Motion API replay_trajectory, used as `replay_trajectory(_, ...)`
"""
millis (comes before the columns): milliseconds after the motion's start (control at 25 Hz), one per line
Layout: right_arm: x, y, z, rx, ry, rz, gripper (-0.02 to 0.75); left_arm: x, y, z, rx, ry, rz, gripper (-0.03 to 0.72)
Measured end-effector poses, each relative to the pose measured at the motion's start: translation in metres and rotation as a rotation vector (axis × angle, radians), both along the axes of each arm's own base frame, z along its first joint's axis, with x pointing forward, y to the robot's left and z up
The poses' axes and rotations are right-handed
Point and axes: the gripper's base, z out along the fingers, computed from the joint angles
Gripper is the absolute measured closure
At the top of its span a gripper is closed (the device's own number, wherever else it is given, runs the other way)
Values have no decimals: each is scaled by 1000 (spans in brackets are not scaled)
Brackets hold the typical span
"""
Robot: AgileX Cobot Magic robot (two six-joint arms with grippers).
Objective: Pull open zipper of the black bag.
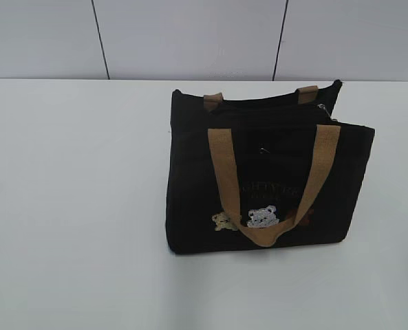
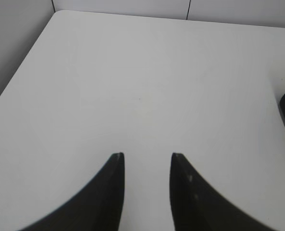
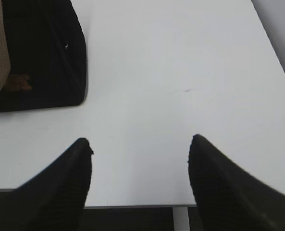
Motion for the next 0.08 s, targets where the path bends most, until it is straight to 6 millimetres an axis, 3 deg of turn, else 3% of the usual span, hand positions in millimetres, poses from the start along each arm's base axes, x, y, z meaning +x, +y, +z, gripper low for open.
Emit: replay_trajectory(80,0,0,0,0,0,0,258,0,0,0,0,0,0,449)
